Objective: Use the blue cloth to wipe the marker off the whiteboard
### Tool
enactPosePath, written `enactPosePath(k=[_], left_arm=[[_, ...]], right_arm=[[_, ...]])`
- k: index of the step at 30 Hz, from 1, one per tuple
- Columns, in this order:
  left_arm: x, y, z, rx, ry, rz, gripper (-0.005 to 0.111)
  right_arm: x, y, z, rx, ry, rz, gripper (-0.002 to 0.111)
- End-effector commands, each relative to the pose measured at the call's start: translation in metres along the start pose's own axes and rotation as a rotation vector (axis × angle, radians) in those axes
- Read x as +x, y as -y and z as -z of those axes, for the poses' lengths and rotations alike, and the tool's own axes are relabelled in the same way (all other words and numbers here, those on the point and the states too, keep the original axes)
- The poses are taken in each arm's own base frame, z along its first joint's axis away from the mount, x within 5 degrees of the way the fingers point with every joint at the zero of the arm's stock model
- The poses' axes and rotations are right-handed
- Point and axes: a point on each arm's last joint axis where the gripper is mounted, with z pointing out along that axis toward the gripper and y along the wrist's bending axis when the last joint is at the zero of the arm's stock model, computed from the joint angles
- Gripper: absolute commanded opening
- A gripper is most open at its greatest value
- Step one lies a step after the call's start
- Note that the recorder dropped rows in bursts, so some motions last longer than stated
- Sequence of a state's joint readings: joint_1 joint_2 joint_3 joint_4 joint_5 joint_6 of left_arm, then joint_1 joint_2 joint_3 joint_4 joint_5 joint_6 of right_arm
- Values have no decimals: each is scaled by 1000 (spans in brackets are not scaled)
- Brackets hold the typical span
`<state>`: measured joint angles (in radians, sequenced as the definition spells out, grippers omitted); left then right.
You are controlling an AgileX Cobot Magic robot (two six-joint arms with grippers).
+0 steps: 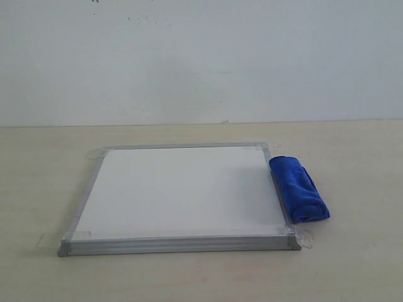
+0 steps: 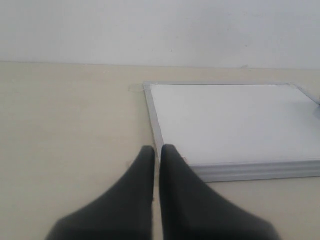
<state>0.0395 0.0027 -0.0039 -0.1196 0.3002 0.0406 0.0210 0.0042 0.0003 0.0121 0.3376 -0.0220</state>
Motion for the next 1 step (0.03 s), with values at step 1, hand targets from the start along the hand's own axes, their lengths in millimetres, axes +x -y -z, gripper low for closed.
enactPosePath(k=[1], left_arm=[[1, 0, 0, -2, -1, -9, 4]], right_arm=[[-1, 0, 0, 5, 8, -5, 0]])
